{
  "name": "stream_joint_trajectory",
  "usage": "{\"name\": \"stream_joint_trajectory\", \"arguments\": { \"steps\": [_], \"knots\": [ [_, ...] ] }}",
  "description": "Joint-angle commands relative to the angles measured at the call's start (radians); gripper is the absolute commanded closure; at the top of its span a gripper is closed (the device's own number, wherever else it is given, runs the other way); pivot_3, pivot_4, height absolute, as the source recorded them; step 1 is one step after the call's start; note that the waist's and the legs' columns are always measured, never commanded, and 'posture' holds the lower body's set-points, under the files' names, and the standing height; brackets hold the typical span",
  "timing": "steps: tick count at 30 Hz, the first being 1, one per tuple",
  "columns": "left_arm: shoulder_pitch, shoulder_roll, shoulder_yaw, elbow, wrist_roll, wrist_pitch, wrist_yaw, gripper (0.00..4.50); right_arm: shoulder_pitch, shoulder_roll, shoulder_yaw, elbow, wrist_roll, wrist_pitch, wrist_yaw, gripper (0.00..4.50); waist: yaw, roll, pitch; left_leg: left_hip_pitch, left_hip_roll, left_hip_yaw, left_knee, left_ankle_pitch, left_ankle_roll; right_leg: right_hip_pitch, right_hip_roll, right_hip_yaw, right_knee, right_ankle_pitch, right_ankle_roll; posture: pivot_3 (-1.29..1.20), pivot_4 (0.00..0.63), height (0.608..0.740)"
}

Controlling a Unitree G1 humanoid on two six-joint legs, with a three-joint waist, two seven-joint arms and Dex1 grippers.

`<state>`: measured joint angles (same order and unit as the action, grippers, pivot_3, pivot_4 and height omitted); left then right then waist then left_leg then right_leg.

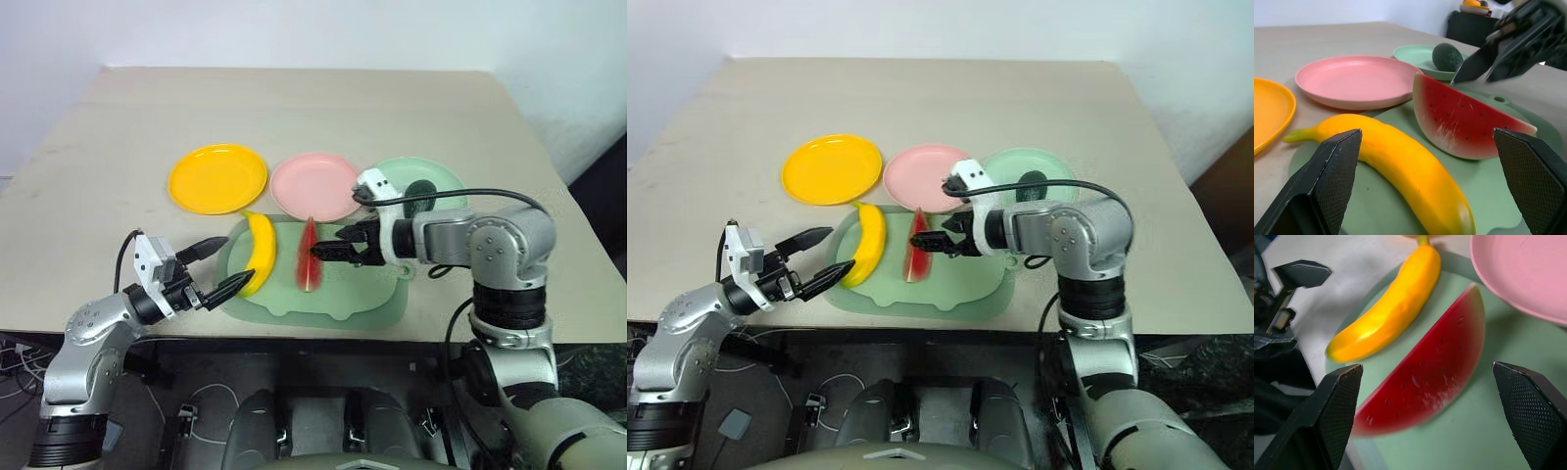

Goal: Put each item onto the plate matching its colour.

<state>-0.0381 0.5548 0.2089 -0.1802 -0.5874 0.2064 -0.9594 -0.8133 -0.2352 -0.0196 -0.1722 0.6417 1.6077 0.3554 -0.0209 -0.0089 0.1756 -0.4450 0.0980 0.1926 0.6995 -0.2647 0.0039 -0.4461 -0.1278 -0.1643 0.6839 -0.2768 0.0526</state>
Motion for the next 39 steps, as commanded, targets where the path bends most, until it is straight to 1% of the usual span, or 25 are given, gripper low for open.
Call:
{"name": "stream_joint_trajectory", "arguments": {
  "steps": [1, 3, 6, 11, 22, 27, 31, 34, 38, 39],
  "knots": [
    [-0.002, 0.0, 0.0, -0.009, 0.008, -0.022, -0.004, 0.0, -0.044, 0.027, -0.001, 0.049, 0.008, 0.007, -0.071, 0.03, 0.001, 0.0, 0.0, 0.0, 0.0, 0.0, 0.0, 0.0, 0.0, 0.0, 0.0, 0.0, 0.0, 0.0, 0.0, 0.0, 0.15, 0.695],
    [0.001, -0.001, 0.0, -0.008, 0.01, -0.024, -0.006, 0.0, -0.049, 0.042, 0.009, 0.078, -0.003, 0.007, -0.096, 0.03, 0.003, 0.0, 0.0, 0.0, 0.0, 0.0, 0.0, 0.0, 0.0, 0.0, 0.0, 0.0, 0.0, 0.0, 0.0, 0.0, 0.15, 0.695],
    [0.0, -0.002, 0.0, -0.007, 0.013, -0.023, -0.006, 0.0, -0.054, 0.042, 0.063, 0.092, -0.045, 0.007, -0.127, 0.03, 0.001, 0.0, 0.0, 0.0, 0.0, 0.0, 0.0, 0.0, 0.0, 0.0, 0.0, 0.0, 0.0, 0.0, 0.0, 0.0, 0.15, 0.695],
    [-0.007, -0.004, -0.004, 0.001, 0.02, -0.025, -0.007, 0.0, -0.071, 0.037, 0.126, 0.085, -0.082, 0.007, -0.133, 0.03, 0.0, 0.0, 0.0, 0.0, 0.0, 0.0, 0.0, 0.0, 0.0, 0.0, 0.0, 0.0, 0.0, 0.0, 0.0, 0.0, 0.15, 0.695],
    [-0.034, -0.013, -0.019, 0.034, 0.03, -0.042, -0.014, 0.0, -0.081, -0.076, 0.344, 0.011, -0.104, -0.094, -0.004, 0.03, 0.0, 0.0, 0.0, 0.0, 0.001, 0.0, 0.0, 0.0, 0.0, -0.001, 0.0, 0.0, 0.0, 0.0, 0.0, 0.0, 0.15, 0.695],
    [-0.045, -0.009, -0.019, 0.049, 0.03, -0.046, -0.02, 0.0, -0.073, -0.088, 0.429, 0.013, -0.139, -0.123, 0.014, 0.03, 0.0, 0.0, 0.0, 0.0, 0.001, 0.0, -0.001, 0.0, 0.0, -0.001, 0.0, 0.0, 0.0, 0.0, 0.0, 0.0, 0.15, 0.695],
    [-0.044, -0.007, -0.018, 0.05, 0.033, -0.048, -0.023, 0.0, -0.074, -0.083, 0.462, 0.025, -0.162, -0.133, 0.024, 0.03, -0.002, 0.0, 0.0, 0.0, 0.001, 0.0, -0.001, 0.0, 0.0, -0.001, 0.0, 0.0, 0.0, 0.0, 0.0, 0.0, 0.15, 0.695],
    [-0.042, -0.008, -0.017, 0.046, 0.033, -0.047, -0.022, 0.0, -0.075, -0.091, 0.491, 0.023, -0.174, -0.141, 0.039, 0.6, -0.001, -0.001, 0.0, 0.0, 0.001, 0.0, -0.001, 0.0, 0.0, -0.001, 0.0, 0.0, 0.0, 0.0, 0.0, 0.0, 0.15, 0.695],
    [-0.034, -0.004, -0.01, 0.042, 0.03, -0.045, -0.021, 0.0, -0.075, -0.103, 0.515, 0.014, -0.183, -0.145, 0.063, 1.9, -0.001, 0.0, 0.0, 0.0, 0.002, 0.0, -0.001, 0.0, 0.0, -0.001, 0.0, 0.0, -0.001, 0.0, 0.0, 0.0, 0.15, 0.695],
    [-0.031, -0.003, -0.008, 0.041, 0.031, -0.046, -0.021, 0.0, -0.074, -0.105, 0.517, 0.012, -0.186, -0.146, 0.068, 2.08, -0.001, 0.0, 0.0, 0.0, 0.002, 0.0, -0.001, 0.0, 0.0, -0.001, 0.0, 0.0, -0.001, 0.0, 0.0, 0.0, 0.15, 0.695]
  ]
}}
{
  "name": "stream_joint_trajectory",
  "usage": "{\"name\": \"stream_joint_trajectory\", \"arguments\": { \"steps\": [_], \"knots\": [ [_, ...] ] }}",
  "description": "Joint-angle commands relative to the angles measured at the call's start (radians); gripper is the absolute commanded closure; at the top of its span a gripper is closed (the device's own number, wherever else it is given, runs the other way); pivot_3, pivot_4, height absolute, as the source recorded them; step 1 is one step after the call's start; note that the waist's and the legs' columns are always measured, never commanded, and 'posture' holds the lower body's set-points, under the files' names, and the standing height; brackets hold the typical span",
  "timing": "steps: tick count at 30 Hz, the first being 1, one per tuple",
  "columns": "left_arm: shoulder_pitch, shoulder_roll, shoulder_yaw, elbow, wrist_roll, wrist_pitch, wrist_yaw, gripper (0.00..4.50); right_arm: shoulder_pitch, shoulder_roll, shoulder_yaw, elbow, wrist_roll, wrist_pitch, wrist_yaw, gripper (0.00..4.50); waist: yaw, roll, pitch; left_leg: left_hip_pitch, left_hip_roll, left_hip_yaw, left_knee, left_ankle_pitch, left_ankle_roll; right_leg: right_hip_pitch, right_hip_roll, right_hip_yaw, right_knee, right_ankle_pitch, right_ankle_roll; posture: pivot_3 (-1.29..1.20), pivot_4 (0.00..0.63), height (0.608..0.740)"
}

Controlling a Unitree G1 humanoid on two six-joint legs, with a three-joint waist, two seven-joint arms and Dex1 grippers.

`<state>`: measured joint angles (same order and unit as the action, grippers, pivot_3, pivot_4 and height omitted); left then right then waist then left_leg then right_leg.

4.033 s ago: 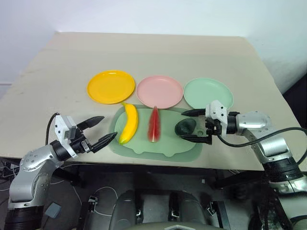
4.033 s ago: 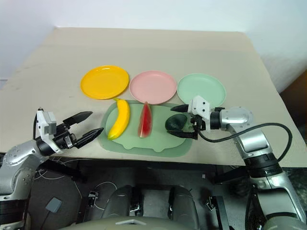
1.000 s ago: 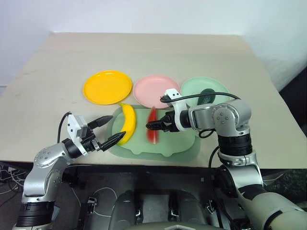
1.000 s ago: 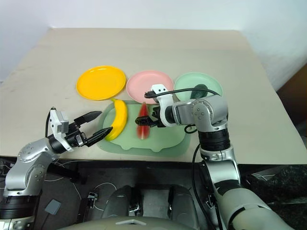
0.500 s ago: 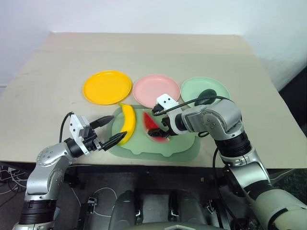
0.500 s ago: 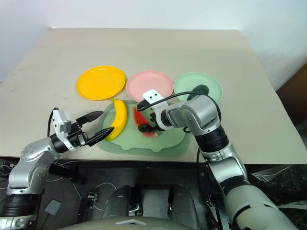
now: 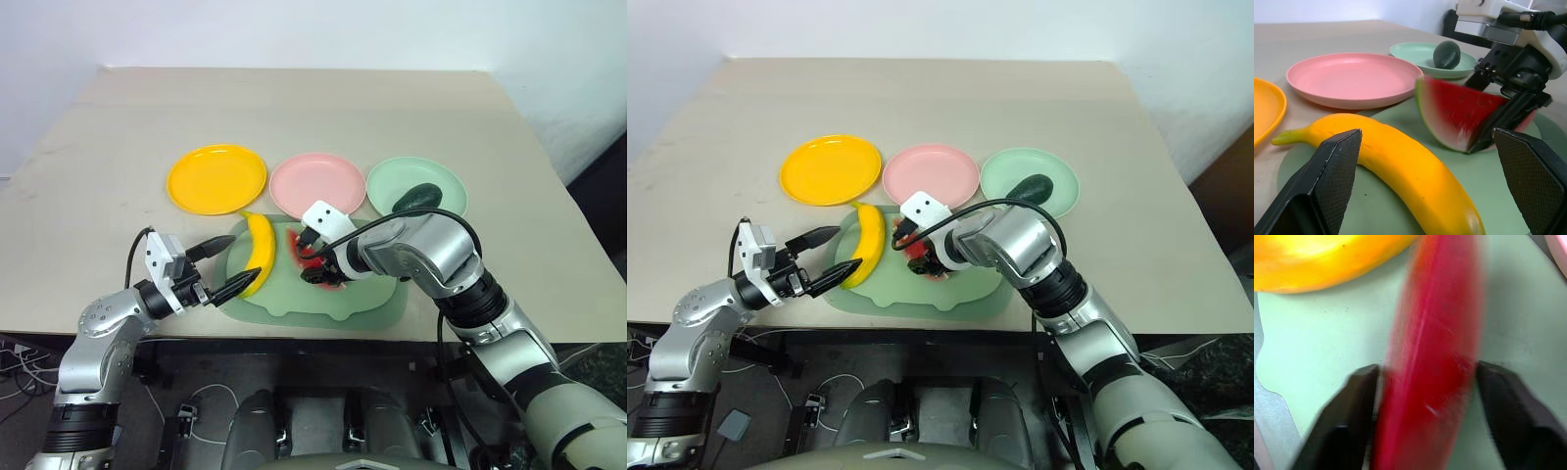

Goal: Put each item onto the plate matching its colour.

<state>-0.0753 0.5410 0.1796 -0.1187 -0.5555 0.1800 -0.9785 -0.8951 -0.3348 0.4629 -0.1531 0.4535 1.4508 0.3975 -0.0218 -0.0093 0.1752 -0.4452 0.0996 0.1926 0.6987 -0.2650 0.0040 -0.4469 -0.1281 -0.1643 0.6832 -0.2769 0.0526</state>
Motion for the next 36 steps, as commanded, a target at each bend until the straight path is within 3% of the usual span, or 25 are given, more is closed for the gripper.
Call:
{"name": "stream_joint_trajectory", "arguments": {
  "steps": [1, 6, 10, 24, 31, 36],
  "knots": [
    [0.009, 0.011, 0.023, -0.022, -0.002, -0.019, -0.001, 0.0, 0.007, -0.009, 0.036, -0.008, 0.0, 0.01, 0.032, 2.17, 0.0, 0.0, 0.0, 0.0, 0.0, 0.0, 0.0, 0.0, 0.0, 0.0, 0.0, 0.0, 0.0, 0.0, 0.0, 0.0, 0.15, 0.695],
    [0.017, 0.014, 0.029, -0.028, -0.004, -0.019, 0.002, 0.0, -0.022, -0.043, 0.017, -0.023, -0.002, -0.007, 0.071, 2.23, 0.002, 0.0, 0.0, 0.0, 0.0, 0.0, 0.0, 0.0, 0.0, 0.0, 0.0, 0.0, 0.0, 0.0, 0.0, 0.0, 0.15, 0.695],
    [0.023, 0.017, 0.035, -0.033, -0.006, -0.018, 0.006, 0.0, -0.129, -0.032, -0.098, 0.086, -0.005, -0.075, 0.112, 2.25, 0.001, 0.0, 0.0, -0.001, 0.0, 0.0, 0.0, 0.0, 0.001, -0.001, -0.001, 0.0, 0.0, 0.0, 0.0, 0.0, 0.15, 0.695],
    [0.046, 0.022, 0.05, -0.075, -0.008, -0.007, 0.033, 0.0, -0.489, 0.155, -0.177, 1.104, -0.286, -0.746, 0.141, 2.26, -0.013, 0.0, 0.0, -0.016, -0.001, 0.007, 0.001, 0.001, -0.001, -0.017, 0.001, 0.001, 0.003, 0.0, 0.0, 0.0, 0.15, 0.695],
    [0.072, 0.018, 0.06, -0.106, -0.012, -0.005, 0.054, 0.0, -0.537, 0.22, -0.205, 1.325, -0.382, -0.897, 0.129, 2.26, -0.027, 0.001, 0.001, -0.016, -0.001, 0.007, 0.001, 0.002, -0.002, -0.017, 0.002, 0.002, 0.003, 0.0, 0.0, 0.0, 0.15, 0.695],
    [0.084, 0.018, 0.065, -0.114, -0.015, -0.004, 0.065, 0.0, -0.551, 0.222, -0.244, 1.339, -0.404, -0.905, 0.161, 0.61, -0.024, 0.001, 0.001, -0.016, -0.001, 0.007, 0.001, 0.002, -0.003, -0.017, 0.002, 0.002, 0.003, 0.0, 0.0, 0.0, 0.15, 0.695]
  ]
}}
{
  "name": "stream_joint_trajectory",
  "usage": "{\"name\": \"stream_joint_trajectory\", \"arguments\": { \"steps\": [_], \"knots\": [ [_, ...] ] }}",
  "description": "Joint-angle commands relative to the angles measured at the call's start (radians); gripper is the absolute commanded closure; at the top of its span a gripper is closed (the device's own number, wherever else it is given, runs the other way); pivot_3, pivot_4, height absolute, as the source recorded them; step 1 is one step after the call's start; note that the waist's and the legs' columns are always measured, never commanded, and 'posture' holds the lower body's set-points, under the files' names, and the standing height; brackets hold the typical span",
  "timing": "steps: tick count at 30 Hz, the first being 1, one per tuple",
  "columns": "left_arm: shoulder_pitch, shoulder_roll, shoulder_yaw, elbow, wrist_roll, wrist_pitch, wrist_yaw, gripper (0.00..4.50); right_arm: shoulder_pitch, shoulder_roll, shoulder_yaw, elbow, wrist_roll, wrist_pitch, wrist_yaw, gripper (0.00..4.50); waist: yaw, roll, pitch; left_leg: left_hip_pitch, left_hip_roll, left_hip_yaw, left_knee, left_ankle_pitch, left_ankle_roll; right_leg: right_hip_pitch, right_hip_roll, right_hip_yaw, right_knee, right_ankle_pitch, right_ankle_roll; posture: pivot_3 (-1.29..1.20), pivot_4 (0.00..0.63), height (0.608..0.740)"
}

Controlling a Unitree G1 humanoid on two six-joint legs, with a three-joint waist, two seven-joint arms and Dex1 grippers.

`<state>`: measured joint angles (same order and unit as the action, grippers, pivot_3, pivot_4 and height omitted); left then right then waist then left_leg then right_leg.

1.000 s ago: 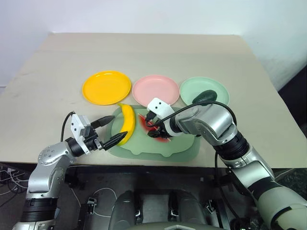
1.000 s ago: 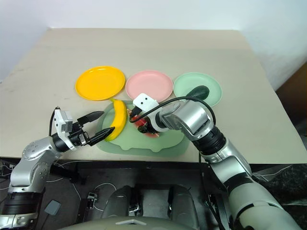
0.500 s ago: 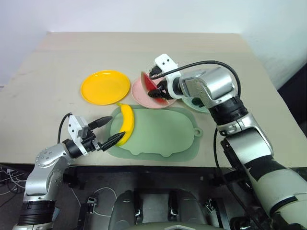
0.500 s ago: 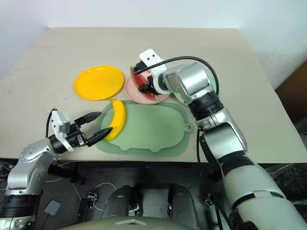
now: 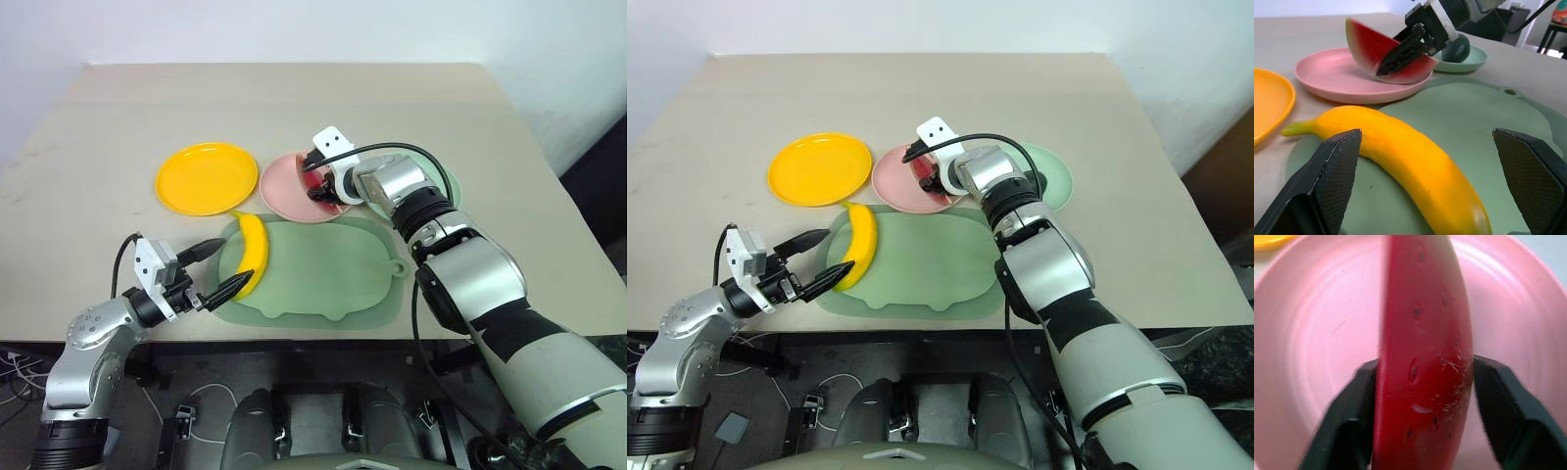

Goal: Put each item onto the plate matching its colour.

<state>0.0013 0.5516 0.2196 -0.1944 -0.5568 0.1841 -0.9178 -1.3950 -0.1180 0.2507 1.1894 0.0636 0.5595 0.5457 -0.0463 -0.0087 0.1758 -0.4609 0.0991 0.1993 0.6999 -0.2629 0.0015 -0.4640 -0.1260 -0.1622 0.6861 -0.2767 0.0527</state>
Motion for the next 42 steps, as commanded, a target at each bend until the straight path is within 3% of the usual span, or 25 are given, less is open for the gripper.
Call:
{"name": "stream_joint_trajectory", "arguments": {
  "steps": [1, 2, 7, 10, 18, 21, 23, 31, 35, 42],
  "knots": [
    [0.008, 0.008, 0.025, -0.039, -0.014, -0.008, 0.005, 0.0, -0.053, 0.003, -0.041, -0.005, -0.018, -0.012, 0.006, 0.22, 0.001, 0.0, 0.0, 0.0, 0.0, 0.0, 0.0, 0.0, 0.0, 0.0, 0.0, 0.0, 0.0, 0.0, 0.0, 0.0, 0.15, 0.695],
    [0.009, 0.008, 0.025, -0.04, -0.014, -0.008, 0.006, 0.0, -0.053, -0.001, -0.053, -0.013, -0.018, -0.016, 0.002, 0.04, 0.002, 0.0, 0.0, 0.0, 0.0, 0.0, 0.0, 0.0, 0.0, 0.0, 0.0, 0.0, 0.0, 0.0, 0.0, 0.0, 0.15, 0.695],
    [0.006, 0.008, 0.025, -0.036, -0.018, -0.006, 0.004, 0.0, -0.045, -0.031, -0.107, -0.123, 0.005, 0.027, 0.054, 0.04, 0.001, 0.0, 0.0, 0.0, 0.0, -0.001, 0.0, 0.0, 0.0, 0.0, 0.0, 0.0, 0.0, 0.0, 0.0, 0.0, 0.15, 0.695],
    [0.003, 0.012, 0.025, -0.033, -0.021, -0.002, 0.0, 0.0, 0.012, -0.061, -0.132, -0.305, 0.034, 0.099, 0.095, 0.04, 0.001, 0.0, 0.0, 0.0, 0.0, -0.002, 0.0, 0.0, 0.0, 0.0, 0.0, 0.0, 0.0, 0.0, 0.0, 0.0, 0.15, 0.695],
    [-0.02, 0.022, 0.022, -0.022, -0.031, 0.007, -0.005, 0.0, 0.432, -0.195, -0.206, -1.161, 0.228, 0.383, 0.183, 0.04, 0.01, -0.001, -0.001, 0.0, 0.0, -0.006, 0.001, 0.0, 0.0, 0.003, 0.0, -0.001, -0.001, 0.0, 0.0, 0.0, 0.15, 0.695],
    [-0.03, 0.023, 0.02, -0.014, -0.033, 0.007, -0.008, 0.0, 0.575, -0.228, -0.261, -1.359, 0.293, 0.397, 0.178, 0.04, 0.008, -0.001, -0.001, 0.0, 0.0, -0.007, 0.001, 0.0, 0.0, 0.002, 0.0, -0.001, 0.0, 0.0, 0.0, 0.0, 0.15, 0.695],
    [-0.029, 0.021, 0.018, -0.018, -0.03, 0.003, -0.004, 0.0, 0.685, -0.255, -0.279, -1.454, 0.293, 0.311, 0.178, 0.04, 0.006, -0.001, -0.001, 0.001, 0.0, -0.006, 0.0, 0.0, 0.0, 0.003, 0.0, -0.001, 0.0, 0.0, 0.0, 0.0, 0.15, 0.695],
    [0.002, 0.002, 0.01, -0.055, -0.027, -0.004, 0.02, 0.0, 1.055, -0.272, -0.39, -1.667, 0.42, 0.129, 0.227, 0.04, 0.012, -0.001, -0.001, 0.002, -0.001, -0.007, 0.0, 0.0, 0.0, 0.005, 0.001, -0.002, -0.001, 0.0, 0.0, 0.0, 0.15, 0.695],
    [0.003, 0.002, 0.019, -0.045, -0.028, -0.01, 0.021, 0.0, 1.121, -0.222, -0.391, -1.65, 0.422, 0.044, 0.169, 0.04, 0.01, -0.001, -0.001, 0.005, -0.001, -0.007, 0.0, 0.0, 0.0, 0.007, 0.001, -0.001, -0.001, 0.001, -0.001, 0.0, 0.15, 0.695],
    [-0.002, -0.005, 0.012, -0.059, -0.026, -0.007, 0.045, 0.0, 1.18, -0.206, -0.341, -1.624, 0.394, -0.138, 0.196, 0.04, 0.013, -0.001, -0.001, 0.009, 0.0, -0.007, 0.0, 0.0, 0.0, 0.012, 0.001, -0.001, -0.002, 0.0, -0.001, 0.0, 0.15, 0.695]
  ]
}}
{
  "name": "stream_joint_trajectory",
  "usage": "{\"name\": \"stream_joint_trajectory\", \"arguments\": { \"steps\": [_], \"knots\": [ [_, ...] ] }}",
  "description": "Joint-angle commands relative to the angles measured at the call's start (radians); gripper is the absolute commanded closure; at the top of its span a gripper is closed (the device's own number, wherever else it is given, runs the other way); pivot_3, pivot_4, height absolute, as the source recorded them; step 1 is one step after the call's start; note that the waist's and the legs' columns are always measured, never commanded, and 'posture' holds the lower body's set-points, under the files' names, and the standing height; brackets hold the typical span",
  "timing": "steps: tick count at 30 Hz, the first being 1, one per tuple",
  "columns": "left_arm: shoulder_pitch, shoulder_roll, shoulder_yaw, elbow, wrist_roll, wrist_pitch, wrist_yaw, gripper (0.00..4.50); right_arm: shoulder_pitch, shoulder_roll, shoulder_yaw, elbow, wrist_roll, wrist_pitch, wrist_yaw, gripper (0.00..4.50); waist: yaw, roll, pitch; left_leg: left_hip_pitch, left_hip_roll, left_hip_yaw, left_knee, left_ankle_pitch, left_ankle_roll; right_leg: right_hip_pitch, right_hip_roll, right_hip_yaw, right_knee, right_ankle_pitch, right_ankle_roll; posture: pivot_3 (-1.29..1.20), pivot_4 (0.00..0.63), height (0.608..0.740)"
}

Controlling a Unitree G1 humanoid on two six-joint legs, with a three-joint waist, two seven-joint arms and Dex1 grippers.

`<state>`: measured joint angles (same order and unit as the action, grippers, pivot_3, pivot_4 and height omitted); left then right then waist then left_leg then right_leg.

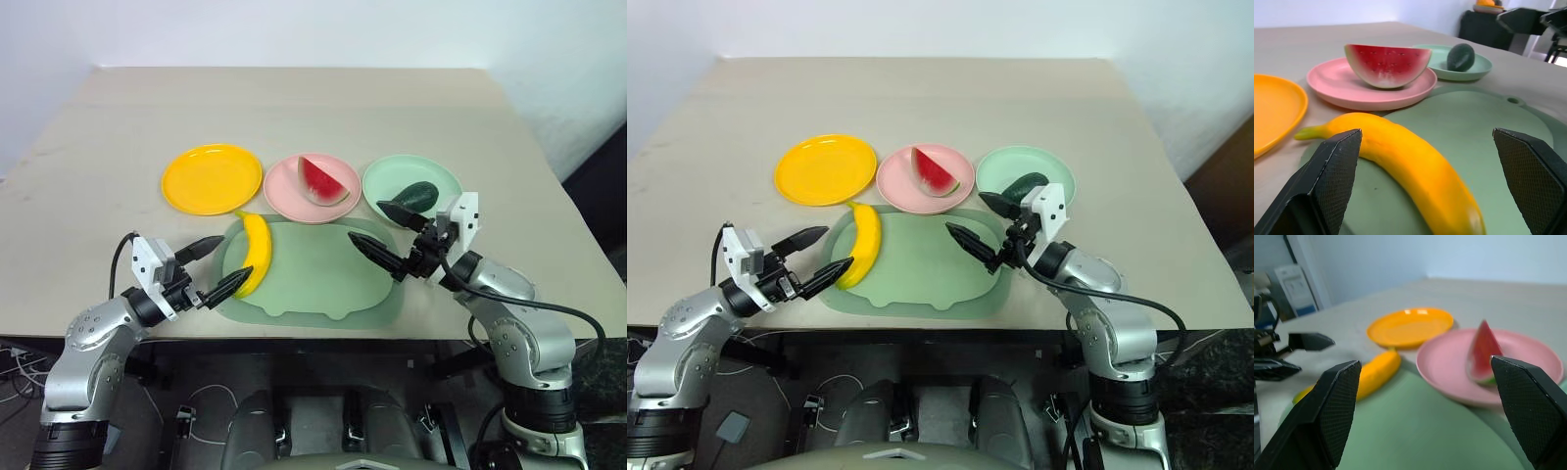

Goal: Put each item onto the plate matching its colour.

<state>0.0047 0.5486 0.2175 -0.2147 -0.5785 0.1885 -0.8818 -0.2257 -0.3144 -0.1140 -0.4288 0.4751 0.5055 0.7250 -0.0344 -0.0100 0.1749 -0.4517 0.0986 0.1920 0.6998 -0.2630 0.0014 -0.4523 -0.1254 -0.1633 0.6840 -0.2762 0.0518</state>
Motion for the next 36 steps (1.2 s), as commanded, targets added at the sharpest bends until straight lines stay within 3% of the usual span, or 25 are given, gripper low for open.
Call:
{"name": "stream_joint_trajectory", "arguments": {
  "steps": [1, 9, 15, 25, 36],
  "knots": [
    [-0.01, -0.002, 0.016, -0.033, -0.006, -0.012, 0.009, 0.0, 0.014, -0.017, 0.039, 0.003, -0.034, -0.107, 0.021, 0.04, 0.002, 0.0, 0.0, 0.001, 0.0, 0.0, 0.0, 0.0, 0.0, 0.001, 0.0, 0.0, 0.0, 0.0, 0.0, 0.0, 0.15, 0.695],
    [-0.043, -0.01, -0.001, -0.044, 0.001, 0.016, 0.054, 0.0, 0.032, -0.078, 0.101, 0.056, -0.081, -0.197, 0.065, 0.04, 0.018, 0.0, 0.0, 0.008, 0.0, 0.0, 0.0, -0.001, 0.001, 0.007, 0.0, 0.0, -0.001, 0.0, 0.0, 0.0, 0.15, 0.695],
    [-0.073, -0.072, -0.053, -0.148, 0.07, 0.1, 0.26, 0.0, 0.036, -0.11, 0.101, 0.02, -0.051, -0.156, 0.053, 0.04, 0.023, 0.0, 0.0, 0.008, 0.0, -0.001, 0.0, -0.001, 0.002, 0.008, -0.001, 0.0, -0.001, 0.0, 0.0, 0.0, 0.15, 0.695],
    [-0.194, -0.191, -0.188, -0.248, 0.138, 0.491, 0.612, 0.0, -0.002, -0.163, 0.072, -0.021, -0.036, -0.06, -0.014, 0.04, 0.023, -0.001, 0.0, 0.009, 0.0, -0.001, 0.0, -0.001, 0.001, 0.009, -0.001, 0.0, -0.001, 0.0, 0.0, 0.0, 0.15, 0.695],
    [-0.333, -0.265, -0.184, -0.276, 0.128, 0.849, 0.78, 0.0, 0.013, -0.198, 0.067, -0.015, -0.03, -0.04, -0.034, 0.04, 0.024, -0.001, 0.0, 0.009, -0.001, -0.001, 0.001, -0.001, 0.001, 0.009, 0.0, 0.0, -0.001, 0.0, 0.0, 0.0, 0.15, 0.695]
  ]
}}
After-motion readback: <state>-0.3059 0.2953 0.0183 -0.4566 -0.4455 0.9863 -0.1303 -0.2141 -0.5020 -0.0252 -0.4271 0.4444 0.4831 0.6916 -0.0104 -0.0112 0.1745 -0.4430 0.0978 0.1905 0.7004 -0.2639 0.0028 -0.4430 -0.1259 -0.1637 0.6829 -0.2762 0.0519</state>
